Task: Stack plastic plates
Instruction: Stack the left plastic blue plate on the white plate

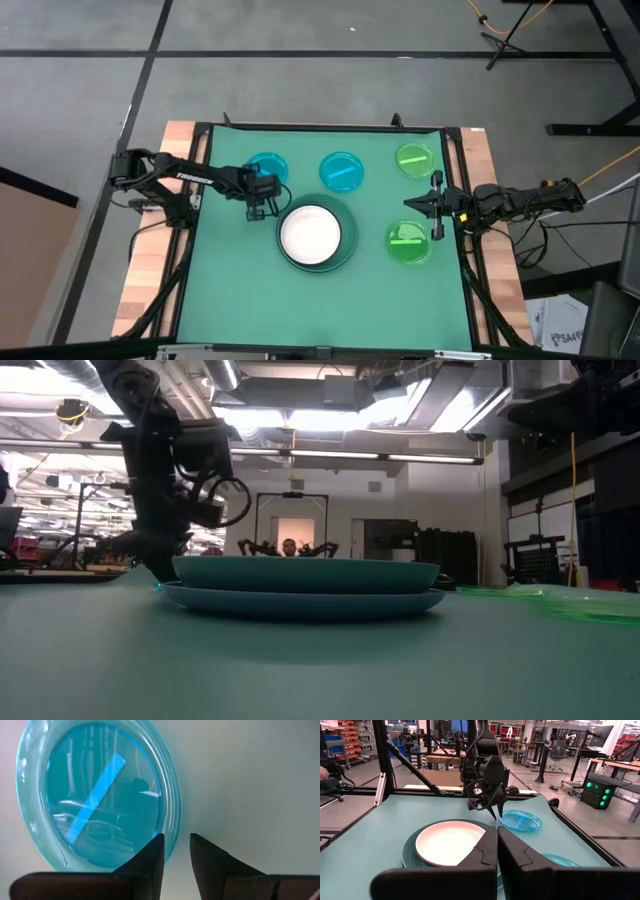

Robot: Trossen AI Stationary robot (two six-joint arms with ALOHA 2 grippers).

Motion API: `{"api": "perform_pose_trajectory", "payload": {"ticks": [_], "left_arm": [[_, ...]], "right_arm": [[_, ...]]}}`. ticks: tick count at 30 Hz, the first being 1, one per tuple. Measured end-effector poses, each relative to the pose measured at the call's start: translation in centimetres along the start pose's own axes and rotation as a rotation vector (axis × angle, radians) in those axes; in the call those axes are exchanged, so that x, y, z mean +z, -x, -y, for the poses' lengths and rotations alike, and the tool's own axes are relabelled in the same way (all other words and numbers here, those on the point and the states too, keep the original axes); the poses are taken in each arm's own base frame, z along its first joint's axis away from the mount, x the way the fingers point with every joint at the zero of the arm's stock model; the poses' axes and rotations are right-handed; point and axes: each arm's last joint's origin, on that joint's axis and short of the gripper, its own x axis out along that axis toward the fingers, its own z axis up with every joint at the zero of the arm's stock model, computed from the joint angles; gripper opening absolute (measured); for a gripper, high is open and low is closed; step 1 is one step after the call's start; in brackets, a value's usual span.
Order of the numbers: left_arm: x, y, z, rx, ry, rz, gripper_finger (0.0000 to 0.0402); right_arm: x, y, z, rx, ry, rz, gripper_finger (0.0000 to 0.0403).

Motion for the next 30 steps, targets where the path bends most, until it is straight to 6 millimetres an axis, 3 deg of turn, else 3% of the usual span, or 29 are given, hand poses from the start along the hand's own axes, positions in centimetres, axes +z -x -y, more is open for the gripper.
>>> {"api": "perform_pose_trajectory", "payload": {"ticks": [9,18,30], "left_arm": [[-0.6,-0.7,0.2,0.043,0.019,0.024,0.0078],[-0.3,-0.6,0.5,0.062,0.057,0.037,0.0005],[2.9,2.5,1.3,0.142,0.052,0.171,0.0002]], "right_arm": [[0.0,0.0,0.0,0.000,0.022,0.000,0.0001],[0.0,0.0,0.0,0.000,0.023,0.000,0.0001],[0.0,0.0,0.0,0.000,0.023,0.000,0.0001]]}}
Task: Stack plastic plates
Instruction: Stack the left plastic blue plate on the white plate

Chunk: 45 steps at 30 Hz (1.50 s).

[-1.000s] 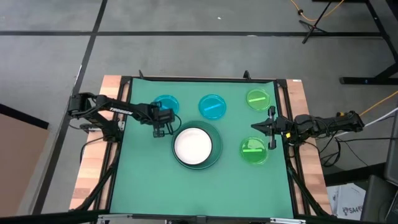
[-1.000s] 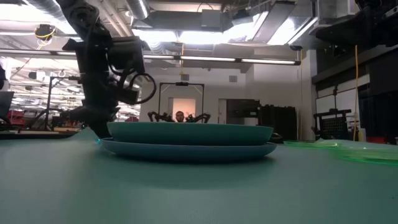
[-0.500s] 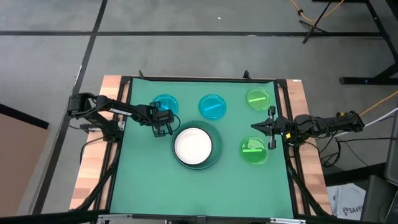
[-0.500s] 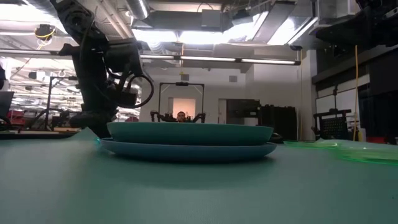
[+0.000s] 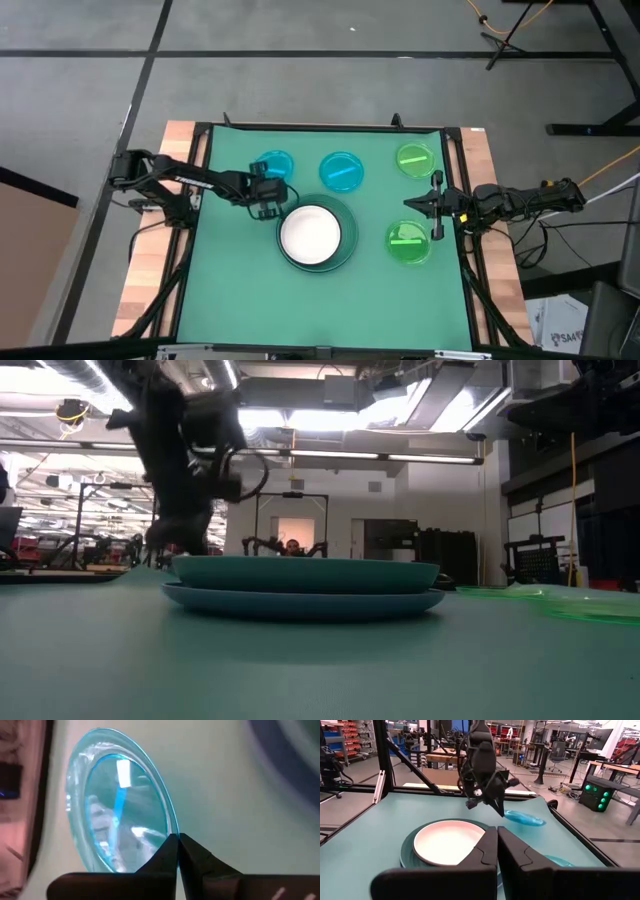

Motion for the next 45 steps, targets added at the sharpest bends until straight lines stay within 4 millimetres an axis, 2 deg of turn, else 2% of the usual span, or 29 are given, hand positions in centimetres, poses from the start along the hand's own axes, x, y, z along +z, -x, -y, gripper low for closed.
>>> {"api": "perform_pose_trajectory", "payload": {"ticks": [6,13,18,28,32,36,40,45], "left_arm": [[3.1,3.0,0.5,0.024,-0.012,0.117,0.0002],[6.0,7.4,2.4,-0.020,-0.030,0.297,0.0002],[6.4,9.9,4.8,-0.082,-0.071,0.410,0.0002],[5.8,13.9,9.8,-0.243,-0.137,0.612,0.0002],[5.7,14.4,11.9,-0.256,-0.176,0.624,0.0002],[6.2,14.2,13.7,-0.231,-0.260,0.550,0.0002],[6.4,13.7,14.7,-0.213,-0.287,0.448,0.0002],[5.9,12.1,15.4,-0.196,-0.287,0.340,0.0002]], "right_arm": [[0.0,0.0,0.0,0.000,0.000,0.000,0.0001],[0.0,0.0,0.0,0.000,0.000,0.000,0.0001],[0.0,0.0,0.0,0.000,0.000,0.000,0.0001],[0.0,0.0,0.0,0.000,0.000,0.000,0.0001],[0.0,0.0,0.0,0.000,0.000,-0.001,0.0001],[0.0,0.0,0.0,0.000,0.000,-0.002,0.0001],[-0.1,0.0,0.0,0.001,0.003,-0.010,0.0001],[-0.2,0.0,0.0,0.002,0.005,-0.021,0.0001]]}}
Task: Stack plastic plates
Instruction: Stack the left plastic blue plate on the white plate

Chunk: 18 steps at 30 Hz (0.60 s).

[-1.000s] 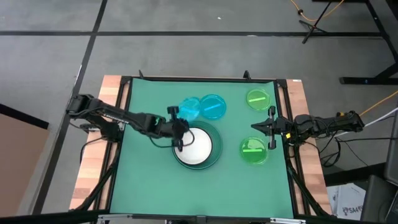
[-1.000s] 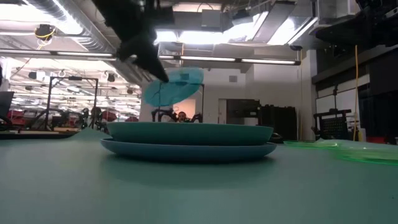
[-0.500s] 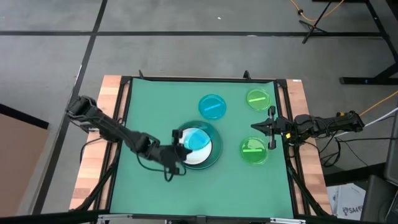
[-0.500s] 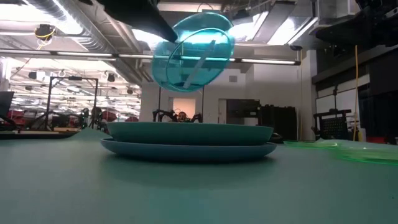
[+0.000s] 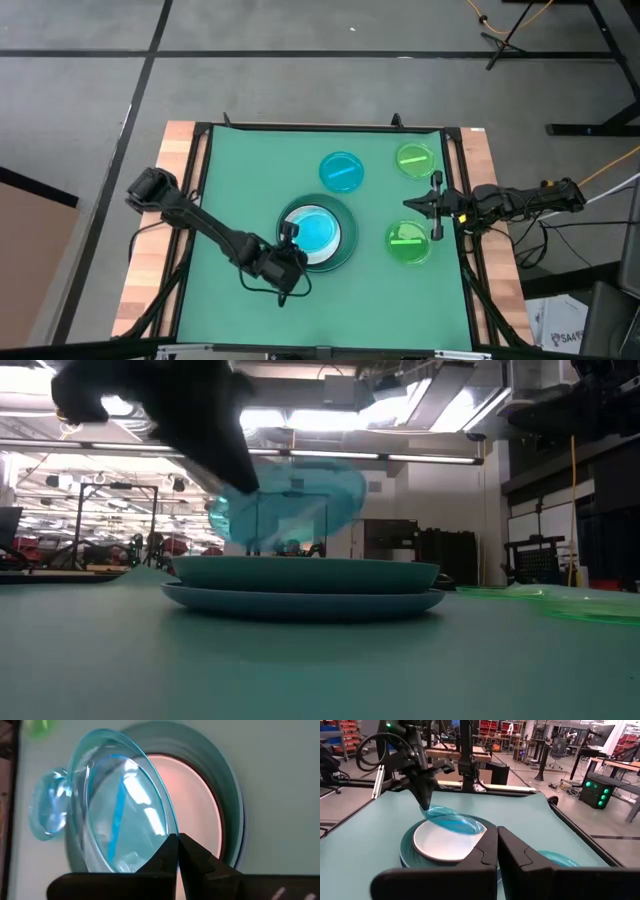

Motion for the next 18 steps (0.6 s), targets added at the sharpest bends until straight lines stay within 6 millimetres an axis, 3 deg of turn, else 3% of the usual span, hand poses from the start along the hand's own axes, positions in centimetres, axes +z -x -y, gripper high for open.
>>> {"api": "perform_pose_trajectory", "payload": {"ticks": [8,18], "left_arm": [[-0.5,-2.3,0.3,-0.052,-0.005,-0.072,0.0002],[-0.5,-2.8,-0.2,-0.090,0.053,-0.091,0.0002]], "right_arm": [[-0.1,0.0,0.0,0.001,0.003,-0.011,0.0001],[-0.1,0.0,0.0,0.001,0.003,-0.011,0.0001]]}}
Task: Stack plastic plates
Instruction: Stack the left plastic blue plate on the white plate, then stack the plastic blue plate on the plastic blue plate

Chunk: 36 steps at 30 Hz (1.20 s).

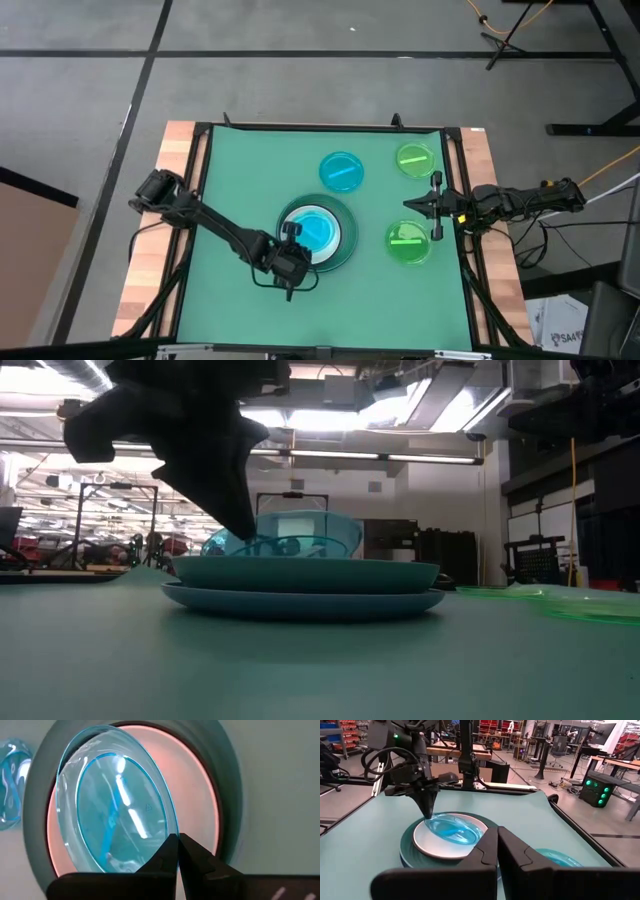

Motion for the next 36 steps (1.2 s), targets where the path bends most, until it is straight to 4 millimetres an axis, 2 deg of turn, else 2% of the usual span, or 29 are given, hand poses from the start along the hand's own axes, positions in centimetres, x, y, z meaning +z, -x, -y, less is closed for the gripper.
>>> {"api": "perform_pose_trajectory", "payload": {"ticks": [5,13,16,21,26,30,36], "left_arm": [[0.0,-0.2,-0.5,0.008,0.106,-0.008,0.0010],[0.0,-0.4,-1.0,0.013,0.145,-0.021,0.0083],[0.8,0.1,-1.1,-0.026,0.155,-0.010,0.0100],[2.6,1.8,-1.5,-0.073,0.178,0.021,0.0102],[3.6,2.5,-2.4,-0.015,0.187,0.056,0.0101],[3.6,1.6,-4.0,0.033,0.224,0.048,0.0101],[4.2,0.0,-7.7,0.040,0.342,0.074,0.0101]], "right_arm": [[-0.1,0.0,0.0,0.003,-0.007,-0.005,0.0001],[-0.2,0.0,0.0,0.012,-0.019,-0.022,0.0001],[-0.2,0.0,0.0,0.012,-0.020,-0.022,0.0001],[-0.2,0.0,0.0,0.012,-0.020,-0.022,0.0001],[-0.2,0.0,0.0,0.009,-0.021,-0.016,0.0001],[-0.1,0.0,0.0,-0.012,-0.011,-0.015,0.0001],[0.4,0.0,0.1,-0.039,0.024,0.037,0.0001]]}}
